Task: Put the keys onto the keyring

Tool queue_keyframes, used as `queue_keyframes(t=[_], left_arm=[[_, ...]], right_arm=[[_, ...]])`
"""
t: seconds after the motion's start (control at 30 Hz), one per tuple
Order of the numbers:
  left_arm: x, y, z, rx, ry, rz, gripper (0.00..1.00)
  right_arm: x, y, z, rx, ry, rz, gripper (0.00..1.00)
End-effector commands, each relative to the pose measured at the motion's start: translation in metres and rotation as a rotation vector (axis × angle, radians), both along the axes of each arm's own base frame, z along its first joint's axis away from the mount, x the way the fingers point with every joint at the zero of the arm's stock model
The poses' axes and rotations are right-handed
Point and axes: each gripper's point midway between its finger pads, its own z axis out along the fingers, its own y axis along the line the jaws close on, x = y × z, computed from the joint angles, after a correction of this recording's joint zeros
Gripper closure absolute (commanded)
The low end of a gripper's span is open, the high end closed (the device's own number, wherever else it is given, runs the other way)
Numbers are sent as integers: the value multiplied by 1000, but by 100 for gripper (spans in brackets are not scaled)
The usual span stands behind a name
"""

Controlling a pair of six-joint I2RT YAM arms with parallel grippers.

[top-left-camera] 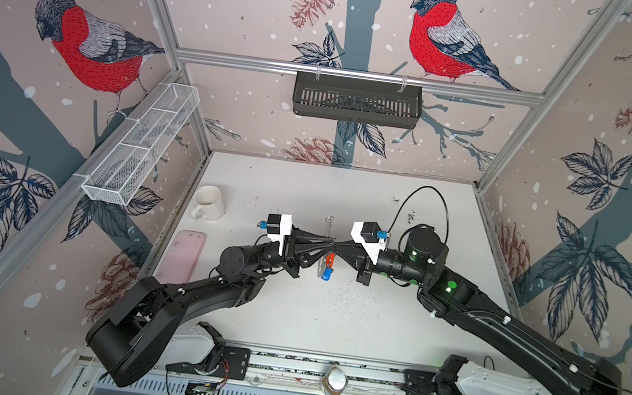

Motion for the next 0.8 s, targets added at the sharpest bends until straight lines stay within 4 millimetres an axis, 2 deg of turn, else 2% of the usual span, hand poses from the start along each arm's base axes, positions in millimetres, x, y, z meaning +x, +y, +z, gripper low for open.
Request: queue_keyframes(t=[0.0, 0.27, 0.47, 0.77], left_arm=[[-7, 7, 12, -21, -72, 4, 72], [-2, 12, 15, 18, -65, 72, 66], [7, 14, 14, 89, -39, 165, 65], [47, 18, -5, 390, 118, 393, 66]], right_arm=[[5, -4, 10, 15, -43, -31, 100], [12, -11, 4, -19, -48, -77, 100], [17, -14, 0, -41, -49, -103, 100], [23, -16, -8, -92, -57, -127, 100]])
